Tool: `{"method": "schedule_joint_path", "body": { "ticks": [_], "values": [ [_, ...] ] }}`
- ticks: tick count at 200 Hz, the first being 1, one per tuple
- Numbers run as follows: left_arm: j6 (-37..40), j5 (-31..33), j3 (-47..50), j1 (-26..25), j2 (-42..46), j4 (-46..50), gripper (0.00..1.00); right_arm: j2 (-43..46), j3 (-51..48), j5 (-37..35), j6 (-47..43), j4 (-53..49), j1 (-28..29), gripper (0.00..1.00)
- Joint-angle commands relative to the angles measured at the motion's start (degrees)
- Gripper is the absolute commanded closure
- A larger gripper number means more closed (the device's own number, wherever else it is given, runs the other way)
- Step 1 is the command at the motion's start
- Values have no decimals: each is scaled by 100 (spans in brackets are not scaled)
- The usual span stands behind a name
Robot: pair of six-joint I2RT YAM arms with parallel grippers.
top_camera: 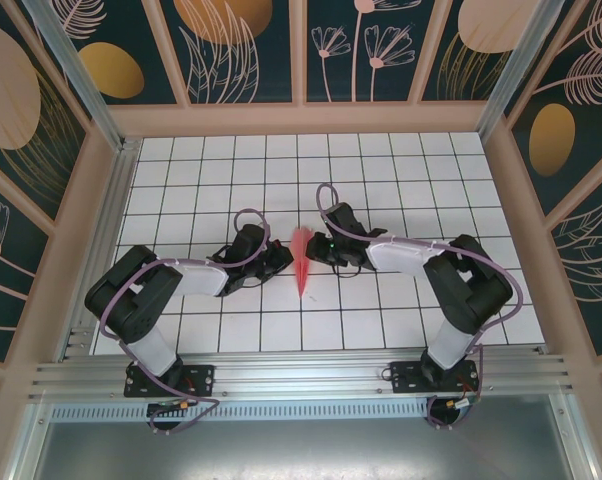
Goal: Fold a paper plane with a square sheet of paper (pick it up from the middle)
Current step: Move the paper plane to the top-center of the table.
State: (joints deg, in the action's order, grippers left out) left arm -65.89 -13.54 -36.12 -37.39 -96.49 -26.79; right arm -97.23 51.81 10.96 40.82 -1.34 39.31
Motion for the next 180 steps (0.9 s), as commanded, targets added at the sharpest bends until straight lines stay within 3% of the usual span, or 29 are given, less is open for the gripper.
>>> {"method": "schedule_joint_path", "body": {
  "ticks": [1,39,131,155,180],
  "values": [
    [6,-30,100,54,-76,-89,100,-97,172,-33,-15,48,-64,88],
    [-251,-55,342,107,-76,-433,100,-67,39,-298,49,-139,-116,96],
    [-464,-70,382,110,-335,-343,100,-493,98,-289,283,-535,-240,93],
    [-478,-108,377,112,-362,-398,100,-378,147,-279,253,-563,-232,85],
    [-466,-201,336,114,-362,-483,100,72,149,-312,162,-567,-214,68]
  ]
}}
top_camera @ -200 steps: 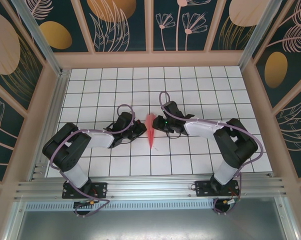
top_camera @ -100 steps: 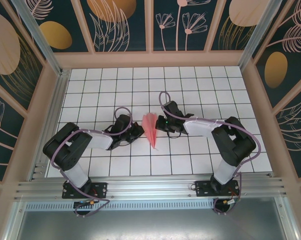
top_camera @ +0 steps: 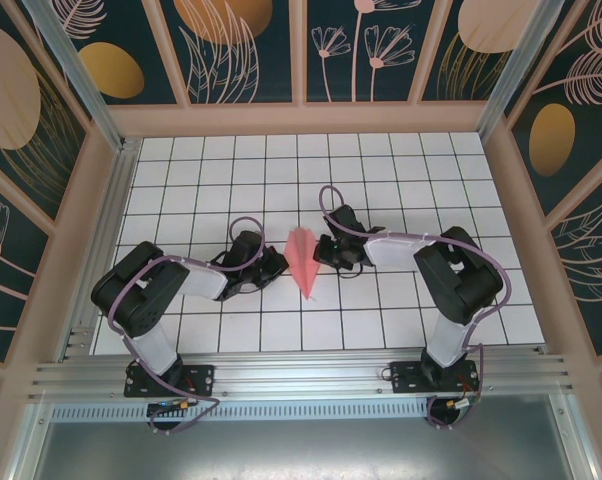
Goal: Fold a paper plane with a square sheet of paper (pick it up from the middle)
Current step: Move the paper plane to the top-center of the table.
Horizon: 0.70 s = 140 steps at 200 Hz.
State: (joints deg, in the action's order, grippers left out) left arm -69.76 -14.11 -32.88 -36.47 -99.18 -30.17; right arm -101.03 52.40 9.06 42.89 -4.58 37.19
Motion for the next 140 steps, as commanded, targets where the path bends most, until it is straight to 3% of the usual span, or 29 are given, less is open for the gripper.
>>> {"method": "schedule_joint_path", "body": {
  "ticks": [1,21,57,84,140],
  "values": [
    [-76,-144,11,20,-93,-146,100,475,93,-132,-49,-244,-2,67],
    [-73,-198,-33,20,-96,-164,100,876,93,-341,-212,-387,85,55],
    [-76,-258,-62,23,-67,-204,100,1139,150,-508,-581,-636,437,42],
    [-95,-301,-69,22,24,-239,100,1090,281,-712,-749,-851,736,44],
    [-91,-390,-133,22,223,-246,100,1064,438,-921,-931,-936,1033,61]
  ]
}}
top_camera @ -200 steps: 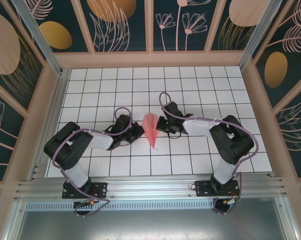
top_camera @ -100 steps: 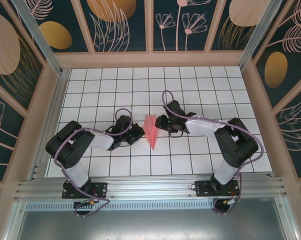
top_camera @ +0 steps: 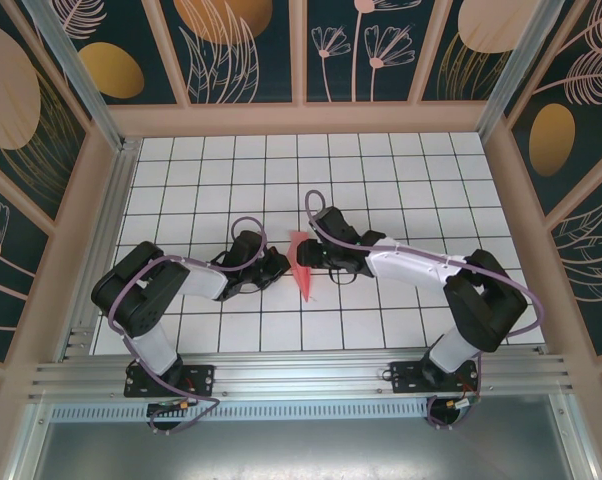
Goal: Fold a paper plane with a square sheet of paper (pick it up from the middle)
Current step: Move the paper plane to the top-center of the table.
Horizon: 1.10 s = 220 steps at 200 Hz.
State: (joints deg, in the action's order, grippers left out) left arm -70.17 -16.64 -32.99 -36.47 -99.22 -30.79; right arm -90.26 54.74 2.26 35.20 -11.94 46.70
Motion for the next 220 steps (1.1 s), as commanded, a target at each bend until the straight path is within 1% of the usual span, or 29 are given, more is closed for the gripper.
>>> {"method": "schedule_joint_path", "body": {
  "ticks": [1,30,52,69,79,108,125,148,173,186,202,207,220],
  "values": [
    [-49,-146,-121,24,232,-192,100,-20,208,-243,-162,-201,79,61],
    [-76,-199,-120,24,302,-274,100,-143,237,-186,-162,-265,129,62],
    [-69,-210,-111,24,359,-255,100,-250,274,-174,-151,-318,189,57],
    [-57,-209,-111,18,343,-248,100,-364,331,-241,-95,-405,199,49],
    [-53,-224,-111,20,316,-269,100,-426,351,-287,-49,-439,200,47],
    [-68,-239,-85,20,285,-323,100,-615,496,-288,65,-548,217,47],
    [-74,-232,-79,20,274,-314,100,-689,555,-546,101,-650,244,47],
    [-90,-230,-50,24,272,-323,100,-726,562,-525,92,-685,252,47],
    [-103,-208,-24,24,289,-331,100,-704,506,-440,83,-687,261,52],
    [-119,-199,-12,25,283,-352,100,-658,447,-360,75,-669,276,53],
    [-131,-207,11,21,278,-384,100,-607,361,-335,65,-598,285,52],
    [-143,-212,12,17,274,-390,100,-579,328,-149,53,-549,287,51],
    [-154,-190,29,24,276,-393,100,-537,238,2,48,-440,287,49]
  ]
}}
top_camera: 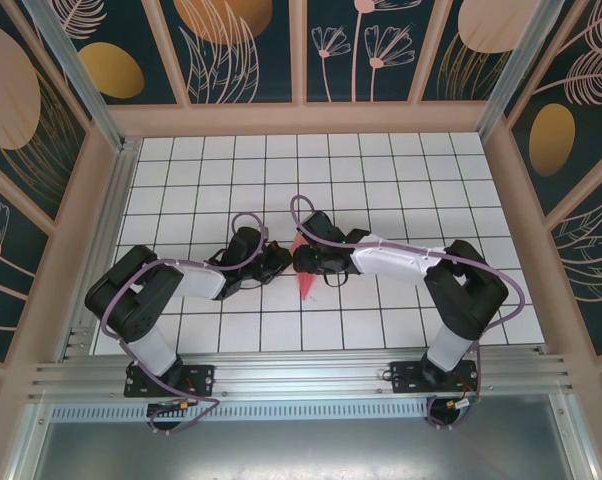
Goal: Fold a paper plane with a square sheet of paper (pick it up from the middle)
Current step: Move the paper plane to the top-center of the table.
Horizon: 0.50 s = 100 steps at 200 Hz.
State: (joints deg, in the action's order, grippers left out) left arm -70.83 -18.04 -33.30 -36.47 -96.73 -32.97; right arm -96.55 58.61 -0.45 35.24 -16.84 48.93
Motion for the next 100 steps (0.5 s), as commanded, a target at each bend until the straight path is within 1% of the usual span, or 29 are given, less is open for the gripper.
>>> {"method": "schedule_joint_path", "body": {
  "ticks": [1,56,100],
  "values": [
    [-89,-50,60,20,24,-175,100,97,-148,278,44,54,64,49],
    [-123,3,81,18,-4,-131,100,245,-437,421,-76,227,141,48],
    [-129,7,79,26,-17,-131,100,297,-451,373,-189,256,255,43]
  ]
}}
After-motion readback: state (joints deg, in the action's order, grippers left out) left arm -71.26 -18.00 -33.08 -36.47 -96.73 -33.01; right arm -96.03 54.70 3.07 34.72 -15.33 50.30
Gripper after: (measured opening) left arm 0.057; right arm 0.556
